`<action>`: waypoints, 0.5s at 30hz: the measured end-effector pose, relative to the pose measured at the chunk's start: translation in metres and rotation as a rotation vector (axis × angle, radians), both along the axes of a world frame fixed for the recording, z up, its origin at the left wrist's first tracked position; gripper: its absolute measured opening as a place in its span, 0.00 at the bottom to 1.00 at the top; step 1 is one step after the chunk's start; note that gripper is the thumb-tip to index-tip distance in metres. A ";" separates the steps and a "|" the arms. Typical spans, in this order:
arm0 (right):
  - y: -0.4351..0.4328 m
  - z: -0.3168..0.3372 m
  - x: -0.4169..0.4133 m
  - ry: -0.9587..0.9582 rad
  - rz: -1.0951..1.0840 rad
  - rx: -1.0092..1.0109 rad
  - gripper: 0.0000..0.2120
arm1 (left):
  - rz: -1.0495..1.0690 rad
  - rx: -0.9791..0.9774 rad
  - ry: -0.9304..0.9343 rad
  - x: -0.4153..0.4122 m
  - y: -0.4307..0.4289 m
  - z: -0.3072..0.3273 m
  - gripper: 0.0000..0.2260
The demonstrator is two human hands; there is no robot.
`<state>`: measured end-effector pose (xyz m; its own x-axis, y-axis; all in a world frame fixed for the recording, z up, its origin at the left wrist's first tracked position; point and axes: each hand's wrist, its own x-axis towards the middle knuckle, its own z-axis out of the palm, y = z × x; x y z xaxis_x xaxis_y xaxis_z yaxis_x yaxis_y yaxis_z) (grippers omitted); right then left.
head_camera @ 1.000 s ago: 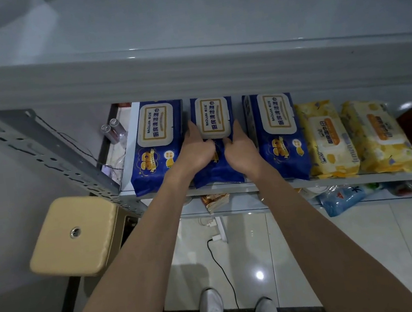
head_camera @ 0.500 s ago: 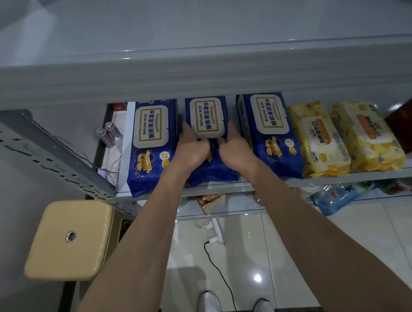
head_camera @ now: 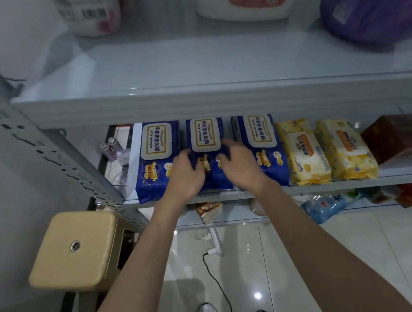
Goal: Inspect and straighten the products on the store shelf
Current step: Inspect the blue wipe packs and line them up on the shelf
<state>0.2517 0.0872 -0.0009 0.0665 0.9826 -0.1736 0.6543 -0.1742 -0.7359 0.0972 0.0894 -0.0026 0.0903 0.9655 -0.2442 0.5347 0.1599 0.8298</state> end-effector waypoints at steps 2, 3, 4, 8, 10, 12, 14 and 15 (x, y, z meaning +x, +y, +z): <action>-0.021 0.017 0.003 -0.047 -0.009 0.016 0.21 | -0.014 0.044 0.030 -0.009 -0.016 0.013 0.22; -0.032 0.026 0.005 -0.066 -0.011 0.035 0.21 | -0.021 0.070 0.045 -0.013 -0.026 0.020 0.22; -0.044 0.035 0.007 -0.086 -0.010 0.058 0.21 | -0.029 0.094 0.057 -0.016 -0.035 0.028 0.22; -0.092 0.069 0.014 -0.124 -0.032 0.124 0.22 | -0.049 0.185 0.077 -0.025 -0.079 0.060 0.21; -0.115 0.080 0.016 -0.102 -0.063 0.146 0.21 | -0.044 0.201 0.044 -0.028 -0.104 0.072 0.20; -0.137 0.088 0.019 -0.055 -0.103 0.167 0.20 | -0.010 0.206 -0.016 -0.031 -0.127 0.080 0.19; -0.161 0.092 0.023 0.011 -0.156 0.164 0.19 | 0.023 0.207 -0.057 -0.033 -0.150 0.086 0.19; -0.174 0.093 0.026 0.043 -0.172 0.169 0.19 | 0.035 0.205 -0.076 -0.034 -0.161 0.089 0.18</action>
